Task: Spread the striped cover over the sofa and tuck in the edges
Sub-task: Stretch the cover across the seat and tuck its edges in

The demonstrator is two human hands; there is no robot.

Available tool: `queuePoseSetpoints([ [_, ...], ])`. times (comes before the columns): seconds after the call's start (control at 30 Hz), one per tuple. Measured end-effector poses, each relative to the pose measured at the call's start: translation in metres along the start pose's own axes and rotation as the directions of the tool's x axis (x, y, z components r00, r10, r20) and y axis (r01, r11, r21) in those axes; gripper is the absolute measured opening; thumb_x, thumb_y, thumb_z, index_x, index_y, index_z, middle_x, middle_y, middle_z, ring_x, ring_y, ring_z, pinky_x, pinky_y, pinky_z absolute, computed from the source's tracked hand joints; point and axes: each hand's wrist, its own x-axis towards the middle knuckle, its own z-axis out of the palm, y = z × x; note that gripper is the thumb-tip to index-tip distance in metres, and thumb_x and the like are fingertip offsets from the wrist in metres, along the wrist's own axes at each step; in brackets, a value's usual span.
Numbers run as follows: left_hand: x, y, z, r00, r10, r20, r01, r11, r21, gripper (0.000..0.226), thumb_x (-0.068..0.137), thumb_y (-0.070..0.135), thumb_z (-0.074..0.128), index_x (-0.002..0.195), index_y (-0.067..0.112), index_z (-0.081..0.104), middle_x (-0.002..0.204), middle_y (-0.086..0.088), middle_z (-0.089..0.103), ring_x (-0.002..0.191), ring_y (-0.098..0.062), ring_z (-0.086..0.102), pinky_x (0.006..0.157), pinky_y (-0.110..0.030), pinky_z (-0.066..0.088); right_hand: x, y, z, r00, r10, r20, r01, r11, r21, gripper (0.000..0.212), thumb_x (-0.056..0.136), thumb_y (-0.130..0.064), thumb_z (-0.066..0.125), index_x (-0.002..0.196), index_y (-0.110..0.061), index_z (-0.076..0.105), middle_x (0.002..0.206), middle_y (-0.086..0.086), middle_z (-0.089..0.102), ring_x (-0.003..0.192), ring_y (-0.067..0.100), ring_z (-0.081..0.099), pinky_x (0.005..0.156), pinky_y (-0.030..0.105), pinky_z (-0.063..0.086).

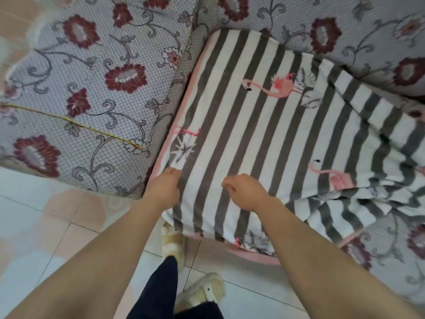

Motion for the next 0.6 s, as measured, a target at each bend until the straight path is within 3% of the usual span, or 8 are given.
queuePoseSetpoints([
  [0.17, 0.069, -0.009, -0.040, 0.994, -0.035, -0.100, 0.040, 0.998, 0.050, 0.056, 0.084, -0.002, 0.045, 0.137, 0.011, 0.033, 0.142, -0.014, 0.032, 0.120, -0.036, 0.045, 0.092, -0.048, 0.047, 0.095, -0.025, -0.042, 0.992, -0.027, -0.121, 0.029, 0.999, 0.021, 0.039, 0.094, -0.009, 0.039, 0.126, -0.019, 0.059, 0.126, 0.010, 0.061, 0.115, 0.031, 0.055, 0.094, 0.035, 0.046],
  [0.3, 0.116, -0.014, -0.047, 0.998, 0.014, -0.053, -0.011, 0.999, 0.049, 0.069, 0.086, 0.002, 0.049, 0.146, 0.010, 0.017, 0.142, -0.015, 0.033, 0.122, -0.036, 0.044, 0.097, -0.046, 0.045, 0.173, -0.043, -0.074, 0.968, -0.055, -0.244, 0.050, 0.998, -0.025, 0.038, 0.092, -0.004, 0.040, 0.123, -0.012, 0.061, 0.122, 0.012, 0.061, 0.118, 0.031, 0.051, 0.094, 0.039, 0.046],
  [0.47, 0.145, -0.021, -0.047, 0.991, 0.051, -0.126, -0.025, 0.980, 0.195, 0.048, 0.088, 0.002, 0.045, 0.131, 0.016, 0.030, 0.113, -0.015, 0.050, 0.094, -0.036, 0.062, 0.068, -0.042, 0.049, 0.252, -0.067, -0.101, 0.935, -0.124, -0.333, 0.079, 0.986, -0.145, 0.031, 0.093, -0.008, 0.038, 0.112, -0.007, 0.062, 0.108, 0.016, 0.059, 0.107, 0.035, 0.052, 0.082, 0.042, 0.048],
  [0.6, 0.158, -0.018, -0.052, 0.987, 0.056, -0.150, -0.026, 0.980, 0.195, 0.035, 0.091, 0.001, 0.035, 0.122, 0.016, 0.034, 0.108, -0.015, 0.052, 0.086, -0.033, 0.066, 0.060, -0.039, 0.047, 0.291, -0.077, -0.105, 0.941, -0.078, -0.330, -0.013, 0.964, -0.264, 0.025, 0.092, -0.013, 0.041, 0.111, -0.009, 0.058, 0.107, 0.015, 0.056, 0.102, 0.037, 0.057, 0.076, 0.041, 0.047],
])
